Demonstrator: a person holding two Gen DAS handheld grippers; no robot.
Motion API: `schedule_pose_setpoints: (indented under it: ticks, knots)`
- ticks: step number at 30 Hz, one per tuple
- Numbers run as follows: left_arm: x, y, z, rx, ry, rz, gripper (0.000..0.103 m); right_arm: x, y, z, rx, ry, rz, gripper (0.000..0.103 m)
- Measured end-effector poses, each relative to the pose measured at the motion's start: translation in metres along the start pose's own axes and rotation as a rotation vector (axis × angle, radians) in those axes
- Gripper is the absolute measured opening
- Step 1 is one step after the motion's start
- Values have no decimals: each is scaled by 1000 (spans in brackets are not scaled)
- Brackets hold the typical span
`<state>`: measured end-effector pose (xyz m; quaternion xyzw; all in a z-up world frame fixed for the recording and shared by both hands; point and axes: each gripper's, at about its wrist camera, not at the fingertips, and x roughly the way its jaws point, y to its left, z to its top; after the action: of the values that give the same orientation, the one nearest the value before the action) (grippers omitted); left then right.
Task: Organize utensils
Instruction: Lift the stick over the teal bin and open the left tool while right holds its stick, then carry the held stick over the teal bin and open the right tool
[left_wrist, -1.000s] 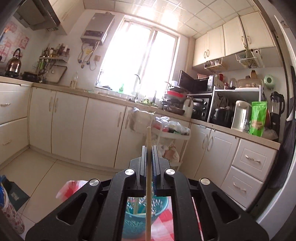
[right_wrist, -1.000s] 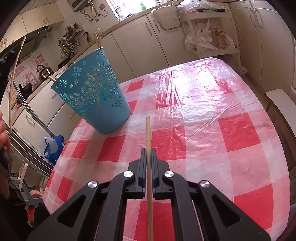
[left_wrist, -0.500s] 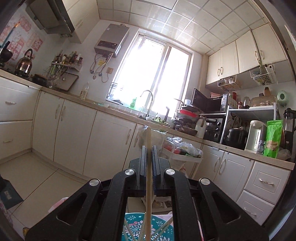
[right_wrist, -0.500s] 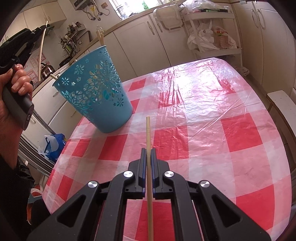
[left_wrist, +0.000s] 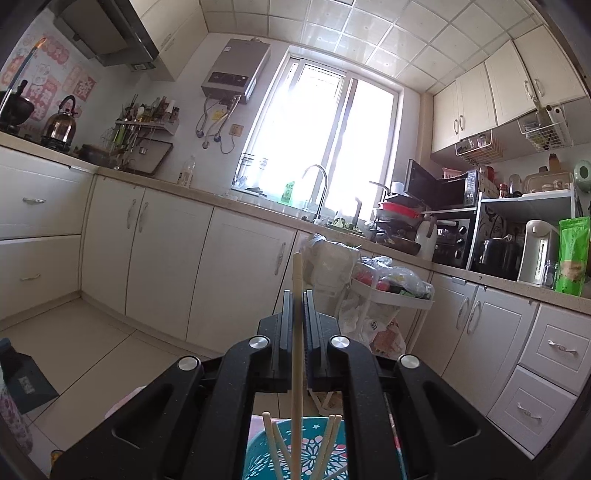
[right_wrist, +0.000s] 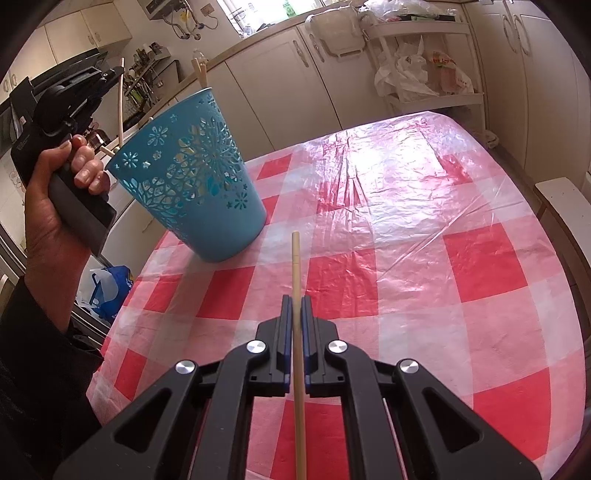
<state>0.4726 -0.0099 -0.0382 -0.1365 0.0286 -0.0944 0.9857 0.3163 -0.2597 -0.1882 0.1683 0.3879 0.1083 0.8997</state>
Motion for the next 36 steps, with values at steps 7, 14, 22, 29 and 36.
schedule_pose_setpoints:
  ticks: [7,14,22,29,36]
  knots:
    - [-1,5,-15,-12,21,1,5,0,0,0,-1,-1,1,6]
    - [-4,4,-27,18,84,6,5,-1,-1,-1,1,0,3,6]
    - [-32,7,-19,34,118,11,18,-3,-8,1,37,1,13,6]
    - [-88,31,-28,30,138,54,52,-1,-10,1,43,10,-3,6]
    - [-114,62,-78,28,218,124,56,-13,-15,0,78,-26,22,6]
